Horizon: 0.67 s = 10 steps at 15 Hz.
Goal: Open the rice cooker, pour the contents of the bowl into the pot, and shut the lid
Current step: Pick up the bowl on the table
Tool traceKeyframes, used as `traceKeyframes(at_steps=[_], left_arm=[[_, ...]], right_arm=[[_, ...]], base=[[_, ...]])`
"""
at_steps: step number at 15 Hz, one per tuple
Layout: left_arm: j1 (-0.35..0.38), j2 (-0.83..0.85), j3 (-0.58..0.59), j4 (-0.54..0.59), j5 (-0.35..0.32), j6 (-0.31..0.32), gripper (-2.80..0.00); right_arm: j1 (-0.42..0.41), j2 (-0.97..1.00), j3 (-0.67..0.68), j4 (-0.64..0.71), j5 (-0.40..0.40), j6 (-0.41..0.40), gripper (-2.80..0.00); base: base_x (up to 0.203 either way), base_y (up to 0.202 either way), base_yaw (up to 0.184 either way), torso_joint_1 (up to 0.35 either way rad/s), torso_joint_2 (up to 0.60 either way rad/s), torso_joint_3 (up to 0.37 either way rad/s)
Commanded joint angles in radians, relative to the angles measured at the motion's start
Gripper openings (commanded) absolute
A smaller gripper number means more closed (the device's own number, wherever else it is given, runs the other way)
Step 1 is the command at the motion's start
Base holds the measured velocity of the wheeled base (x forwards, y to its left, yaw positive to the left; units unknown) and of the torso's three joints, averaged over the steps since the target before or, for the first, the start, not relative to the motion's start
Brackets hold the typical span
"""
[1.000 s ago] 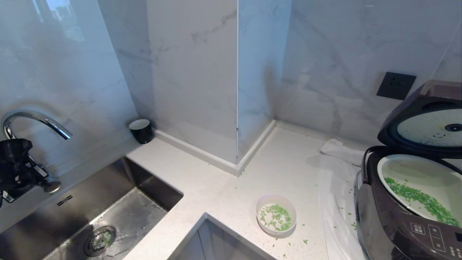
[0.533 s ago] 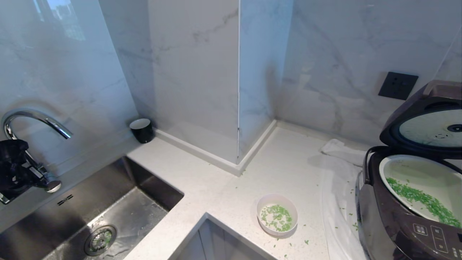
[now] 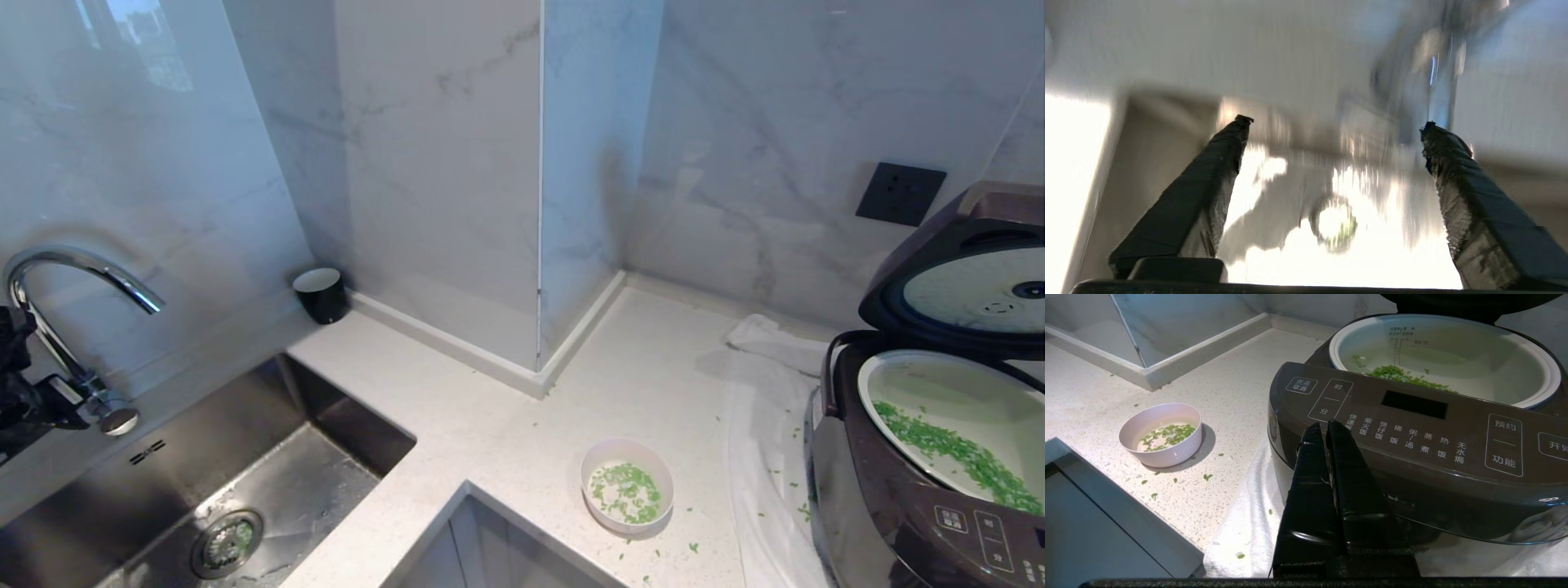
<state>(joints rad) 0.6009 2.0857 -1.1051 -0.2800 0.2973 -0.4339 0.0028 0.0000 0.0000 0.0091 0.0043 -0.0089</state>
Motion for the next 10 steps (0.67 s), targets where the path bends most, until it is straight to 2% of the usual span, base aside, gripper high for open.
traceKeyframes(at_steps=[1, 6, 8, 10], left_arm=[[0.003, -0.107, 0.086, -0.004, -0.056, -0.005, 0.0], [0.002, -0.255, 0.25, -0.005, -0.132, -0.001, 0.0], [-0.007, -0.337, 0.319, -0.005, -0.196, 0.001, 0.0], [-0.054, -0.425, 0.421, -0.013, -0.266, 0.005, 0.0]], right_arm=[[-0.001, 0.0, 0.0, 0.0, 0.0, 0.0, -2.8], [-0.001, 0.0, 0.0, 0.0, 0.0, 0.0, -2.8], [0.0, 0.0, 0.0, 0.0, 0.0, 0.0, -2.8], [0.0, 0.0, 0.0, 0.0, 0.0, 0.0, -2.8]], base=[[0.0, 0.0, 0.0, 0.0, 0.0, 0.0], [0.0, 0.0, 0.0, 0.0, 0.0, 0.0], [0.0, 0.0, 0.0, 0.0, 0.0, 0.0], [0.0, 0.0, 0.0, 0.0, 0.0, 0.0]])
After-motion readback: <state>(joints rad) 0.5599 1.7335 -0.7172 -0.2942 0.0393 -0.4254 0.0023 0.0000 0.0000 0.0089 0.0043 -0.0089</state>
